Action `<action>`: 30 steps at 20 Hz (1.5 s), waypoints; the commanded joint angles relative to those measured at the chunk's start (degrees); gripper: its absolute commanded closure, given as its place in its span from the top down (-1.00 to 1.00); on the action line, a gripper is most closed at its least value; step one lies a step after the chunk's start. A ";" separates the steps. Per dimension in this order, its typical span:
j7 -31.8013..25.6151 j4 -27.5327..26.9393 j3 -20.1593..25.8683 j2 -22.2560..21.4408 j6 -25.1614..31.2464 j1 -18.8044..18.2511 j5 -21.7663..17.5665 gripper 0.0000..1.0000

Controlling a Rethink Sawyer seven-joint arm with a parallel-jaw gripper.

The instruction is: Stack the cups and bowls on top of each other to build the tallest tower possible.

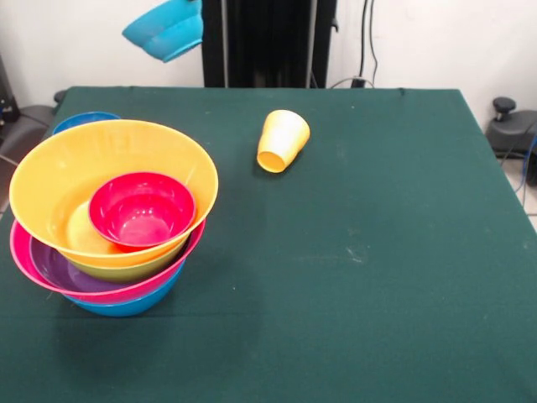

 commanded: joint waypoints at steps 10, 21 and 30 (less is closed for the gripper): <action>-12.44 -17.95 4.90 18.14 8.32 2.00 -3.81 -1.00; -15.44 -24.81 6.60 22.84 13.41 2.04 -3.65 -1.00; -19.30 -30.51 8.81 24.63 19.85 1.11 -3.42 -1.00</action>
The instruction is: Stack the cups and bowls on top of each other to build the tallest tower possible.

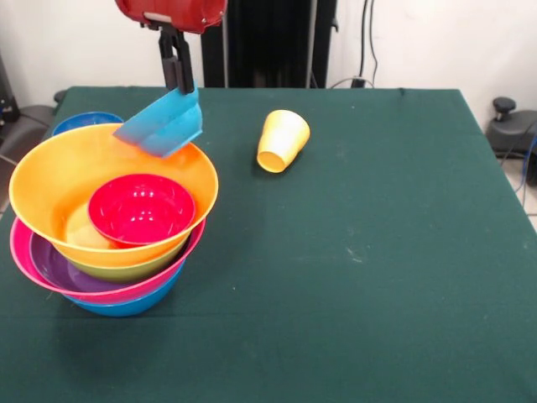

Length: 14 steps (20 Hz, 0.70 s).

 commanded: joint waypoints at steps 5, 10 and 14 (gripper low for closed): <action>-21.87 -12.41 5.04 4.20 16.16 0.61 -2.32 -1.00; -23.87 -15.15 6.04 4.52 19.90 0.19 -1.83 -1.00; -24.79 -16.14 6.35 4.83 19.90 -0.20 -1.79 -1.00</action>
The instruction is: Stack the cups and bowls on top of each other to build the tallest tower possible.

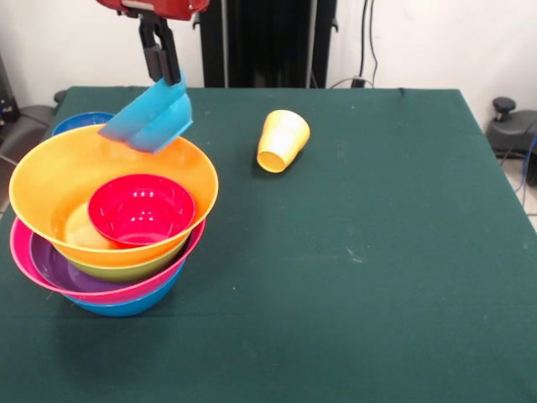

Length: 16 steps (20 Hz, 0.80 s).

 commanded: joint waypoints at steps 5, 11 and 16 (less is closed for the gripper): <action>-18.96 -8.24 2.71 3.72 6.90 0.50 -1.85 -1.00; -18.36 -9.91 2.24 6.14 5.07 1.34 -2.63 -1.00; -18.63 -11.49 2.11 8.08 4.06 1.75 -3.48 -1.00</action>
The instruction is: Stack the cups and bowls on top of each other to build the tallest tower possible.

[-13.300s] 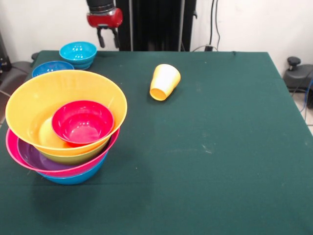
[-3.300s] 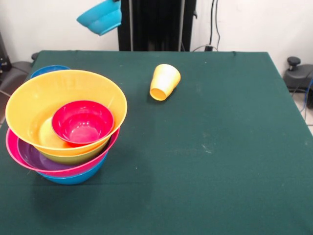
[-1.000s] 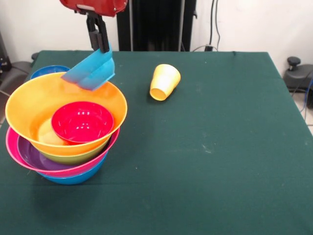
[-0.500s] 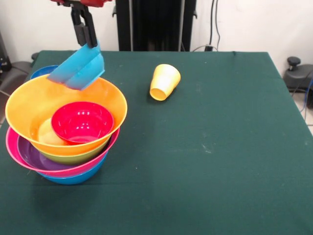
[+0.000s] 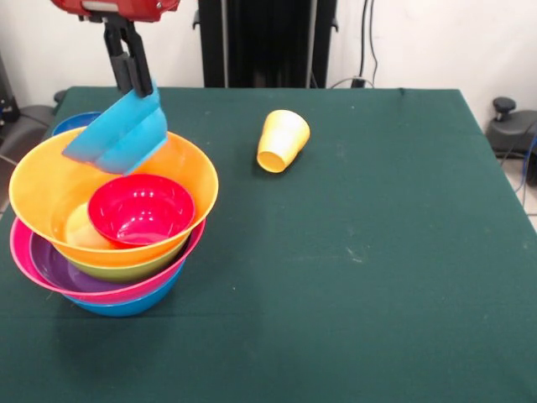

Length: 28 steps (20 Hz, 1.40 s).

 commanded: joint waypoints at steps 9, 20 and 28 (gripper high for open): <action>-14.53 -0.80 0.91 3.33 0.16 1.33 -3.80 1.00; -9.12 2.37 -0.58 3.01 -5.07 1.98 -4.80 1.00; -4.07 12.56 -3.29 -2.28 -7.06 1.59 -4.02 1.00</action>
